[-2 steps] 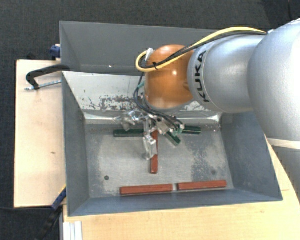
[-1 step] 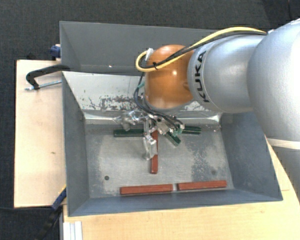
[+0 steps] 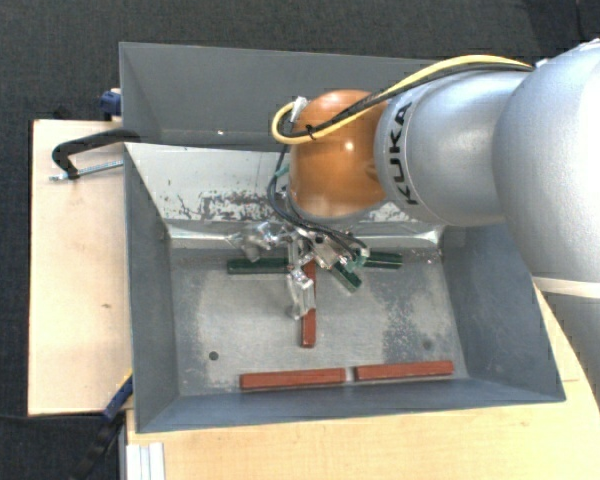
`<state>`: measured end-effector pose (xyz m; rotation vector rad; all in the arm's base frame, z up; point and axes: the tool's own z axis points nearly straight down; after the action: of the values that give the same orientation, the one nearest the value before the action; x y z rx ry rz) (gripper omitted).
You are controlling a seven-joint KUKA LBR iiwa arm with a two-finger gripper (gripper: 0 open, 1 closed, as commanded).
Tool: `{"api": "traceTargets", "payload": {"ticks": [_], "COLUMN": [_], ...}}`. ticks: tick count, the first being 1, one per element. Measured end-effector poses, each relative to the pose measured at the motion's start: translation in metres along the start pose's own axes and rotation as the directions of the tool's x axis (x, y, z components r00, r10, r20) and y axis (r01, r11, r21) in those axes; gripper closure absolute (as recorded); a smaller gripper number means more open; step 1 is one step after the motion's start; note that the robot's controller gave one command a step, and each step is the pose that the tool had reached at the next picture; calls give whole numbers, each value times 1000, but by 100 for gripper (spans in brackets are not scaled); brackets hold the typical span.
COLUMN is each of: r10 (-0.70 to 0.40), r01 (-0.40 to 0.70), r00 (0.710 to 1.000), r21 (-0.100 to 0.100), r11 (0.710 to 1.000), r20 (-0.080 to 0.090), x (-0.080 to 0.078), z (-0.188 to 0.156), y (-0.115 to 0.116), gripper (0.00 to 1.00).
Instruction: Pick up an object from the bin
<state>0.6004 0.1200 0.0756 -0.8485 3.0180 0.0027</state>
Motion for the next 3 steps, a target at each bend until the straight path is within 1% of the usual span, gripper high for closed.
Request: {"api": "traceTargets", "payload": {"ticks": [1, 2, 3], "r10": [58, 252, 252], "r01": [-58, -252, -252], "r00": [998, 968, 968], "r21": [0, 0, 0], "r11": [998, 968, 968], "r20": [0, -1, -1], "x": [-4, -3, -3], "z": [3, 4, 4], "y": [5, 0, 0], "gripper": [0, 100, 100]}}
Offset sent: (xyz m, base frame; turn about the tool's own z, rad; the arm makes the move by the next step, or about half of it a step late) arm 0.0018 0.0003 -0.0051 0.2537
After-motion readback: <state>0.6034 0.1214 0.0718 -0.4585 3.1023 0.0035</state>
